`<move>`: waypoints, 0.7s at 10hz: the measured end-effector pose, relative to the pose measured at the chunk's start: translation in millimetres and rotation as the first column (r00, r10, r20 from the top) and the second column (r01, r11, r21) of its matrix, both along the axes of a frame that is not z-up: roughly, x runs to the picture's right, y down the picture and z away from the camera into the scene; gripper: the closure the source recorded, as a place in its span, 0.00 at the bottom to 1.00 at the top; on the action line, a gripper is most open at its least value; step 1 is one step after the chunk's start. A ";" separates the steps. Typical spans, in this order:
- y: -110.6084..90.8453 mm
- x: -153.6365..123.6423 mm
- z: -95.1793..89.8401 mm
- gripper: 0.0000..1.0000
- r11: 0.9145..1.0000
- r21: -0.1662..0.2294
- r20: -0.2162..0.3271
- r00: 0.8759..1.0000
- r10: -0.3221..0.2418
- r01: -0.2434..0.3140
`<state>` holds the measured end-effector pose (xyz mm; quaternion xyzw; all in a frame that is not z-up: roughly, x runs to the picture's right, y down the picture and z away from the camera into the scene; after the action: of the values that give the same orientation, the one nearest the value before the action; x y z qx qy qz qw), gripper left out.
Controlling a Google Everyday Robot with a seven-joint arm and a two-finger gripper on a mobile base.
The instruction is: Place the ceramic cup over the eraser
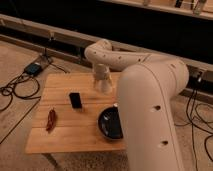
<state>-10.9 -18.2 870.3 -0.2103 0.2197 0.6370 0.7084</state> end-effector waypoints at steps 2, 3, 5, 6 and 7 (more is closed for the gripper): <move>-10.2 -0.6 18.9 0.35 1.000 0.013 0.017 1.000 0.000 0.000; -16.6 2.6 26.5 0.35 1.000 0.022 0.018 1.000 -0.003 0.002; -28.4 11.7 37.8 0.35 1.000 0.027 0.006 1.000 -0.016 0.016; -33.1 15.9 42.1 0.35 0.999 0.027 0.001 1.000 -0.019 0.019; -36.7 19.2 46.7 0.35 0.999 0.027 0.001 1.000 -0.017 0.017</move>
<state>8.4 -54.9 916.9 -0.1991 0.2126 0.6336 0.7168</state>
